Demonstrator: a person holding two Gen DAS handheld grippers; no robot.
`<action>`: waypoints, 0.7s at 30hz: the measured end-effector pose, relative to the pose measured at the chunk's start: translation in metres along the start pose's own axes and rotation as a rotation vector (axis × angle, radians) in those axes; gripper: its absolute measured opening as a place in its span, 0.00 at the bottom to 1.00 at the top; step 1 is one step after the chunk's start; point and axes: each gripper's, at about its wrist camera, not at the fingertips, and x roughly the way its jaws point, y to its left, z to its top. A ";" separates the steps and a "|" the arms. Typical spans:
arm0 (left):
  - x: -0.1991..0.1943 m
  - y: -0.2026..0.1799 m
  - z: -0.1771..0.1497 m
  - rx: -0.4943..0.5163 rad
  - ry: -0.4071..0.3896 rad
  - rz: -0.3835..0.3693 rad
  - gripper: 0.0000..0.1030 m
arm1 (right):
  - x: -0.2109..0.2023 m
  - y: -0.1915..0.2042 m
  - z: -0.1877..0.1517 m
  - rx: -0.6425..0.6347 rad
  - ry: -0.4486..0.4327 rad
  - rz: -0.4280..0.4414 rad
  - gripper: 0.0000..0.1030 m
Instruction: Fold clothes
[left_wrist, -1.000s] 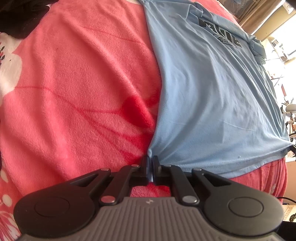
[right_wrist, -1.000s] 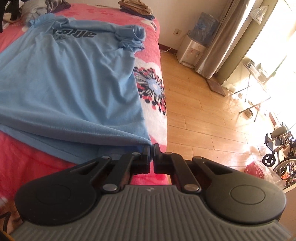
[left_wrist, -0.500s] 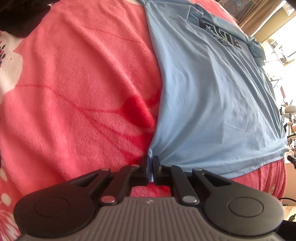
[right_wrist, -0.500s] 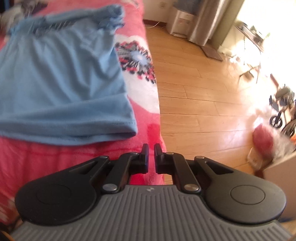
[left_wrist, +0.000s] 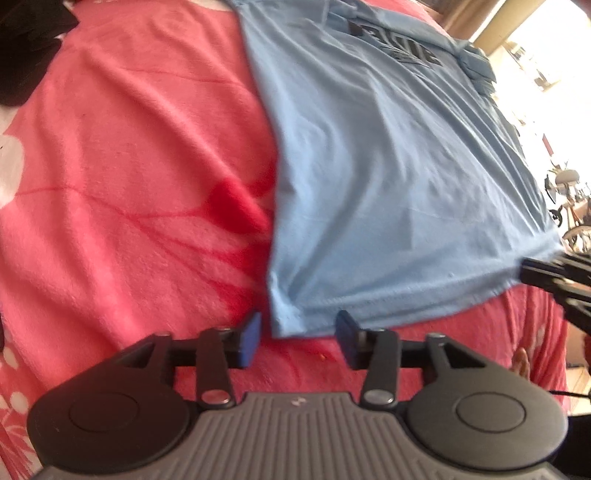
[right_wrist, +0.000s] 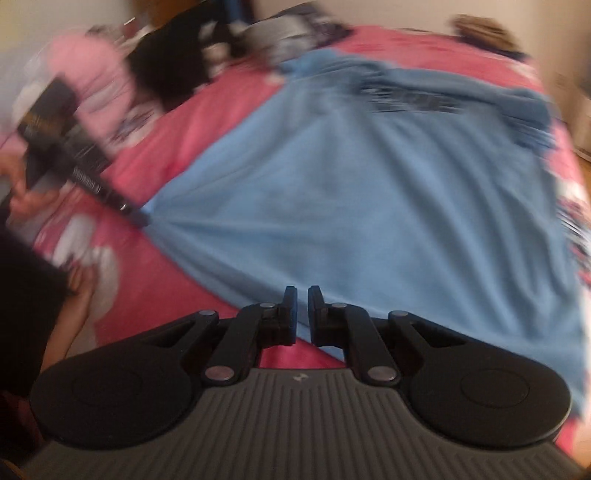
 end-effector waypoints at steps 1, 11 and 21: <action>-0.002 0.000 -0.001 0.009 0.003 0.000 0.50 | 0.010 0.003 0.003 -0.024 0.026 0.008 0.05; -0.018 0.001 0.001 0.065 -0.027 -0.006 0.51 | 0.015 0.014 0.021 -0.126 0.092 0.031 0.05; -0.021 -0.034 -0.026 0.356 -0.028 0.073 0.51 | 0.057 0.053 0.027 -0.335 0.178 0.132 0.05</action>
